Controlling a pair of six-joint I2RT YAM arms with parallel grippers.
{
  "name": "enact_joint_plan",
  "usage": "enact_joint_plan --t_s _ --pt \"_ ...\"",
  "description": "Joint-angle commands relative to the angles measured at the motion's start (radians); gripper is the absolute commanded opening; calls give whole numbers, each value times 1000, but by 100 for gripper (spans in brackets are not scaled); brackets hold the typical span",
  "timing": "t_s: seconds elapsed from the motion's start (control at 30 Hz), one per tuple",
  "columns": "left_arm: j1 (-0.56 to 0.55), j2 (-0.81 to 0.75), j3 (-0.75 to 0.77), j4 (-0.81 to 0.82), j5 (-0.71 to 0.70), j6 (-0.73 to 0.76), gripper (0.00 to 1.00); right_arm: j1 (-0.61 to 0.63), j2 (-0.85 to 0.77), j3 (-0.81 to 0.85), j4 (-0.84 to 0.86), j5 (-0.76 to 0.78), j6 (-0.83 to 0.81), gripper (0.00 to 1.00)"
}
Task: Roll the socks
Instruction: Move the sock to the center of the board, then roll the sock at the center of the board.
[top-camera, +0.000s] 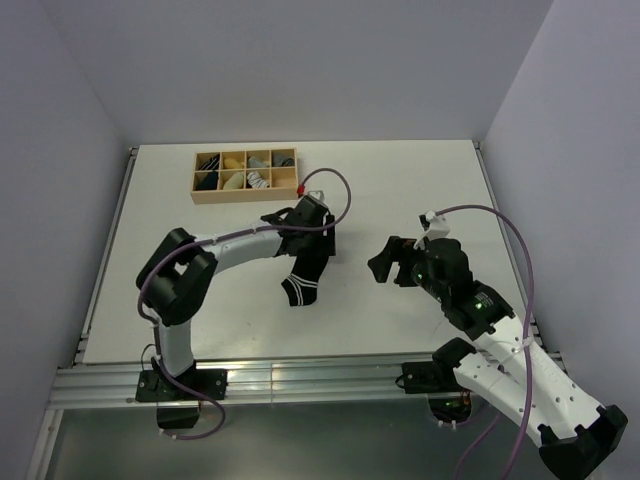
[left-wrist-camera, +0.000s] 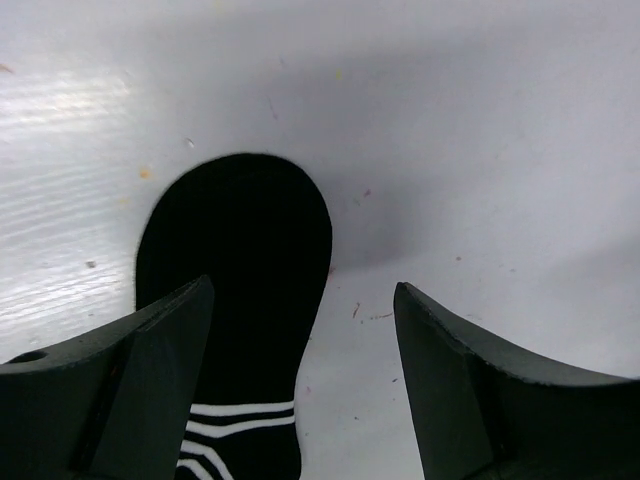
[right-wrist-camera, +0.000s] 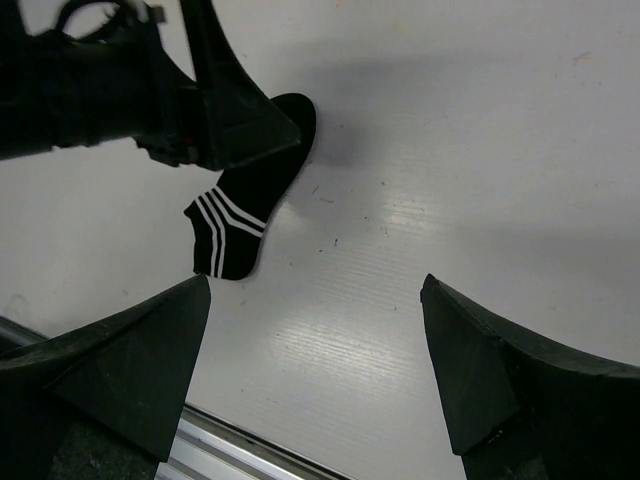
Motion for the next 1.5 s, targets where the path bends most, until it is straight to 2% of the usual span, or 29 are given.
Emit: enact_joint_plan --t_s 0.0,0.27,0.4,0.53,0.6,0.73,0.93,1.13,1.33,1.47 --pt "-9 56 28 35 98 22 78 -6 -7 5 43 23 14 93" --pt "2 211 123 55 112 66 78 -6 -7 -16 32 33 25 93" --pt "11 307 221 59 118 80 78 -6 5 -21 29 41 13 93" --pt "14 334 325 42 144 54 78 -6 31 -1 43 9 -7 88" --pt "14 294 330 41 147 22 79 -6 57 7 55 -13 -16 84" --pt "23 173 287 25 132 -44 81 -3 94 18 98 -75 -19 83" --pt "134 -77 152 -10 71 -150 85 46 210 71 161 -86 -48 81" --pt "285 -275 29 -102 41 -87 90 189 456 169 274 -85 -39 81" --pt "468 -546 -185 -145 -14 -37 95 264 740 283 390 -137 -13 80" --pt "551 -683 -320 -171 -23 -12 95 275 925 344 429 -171 -6 79"
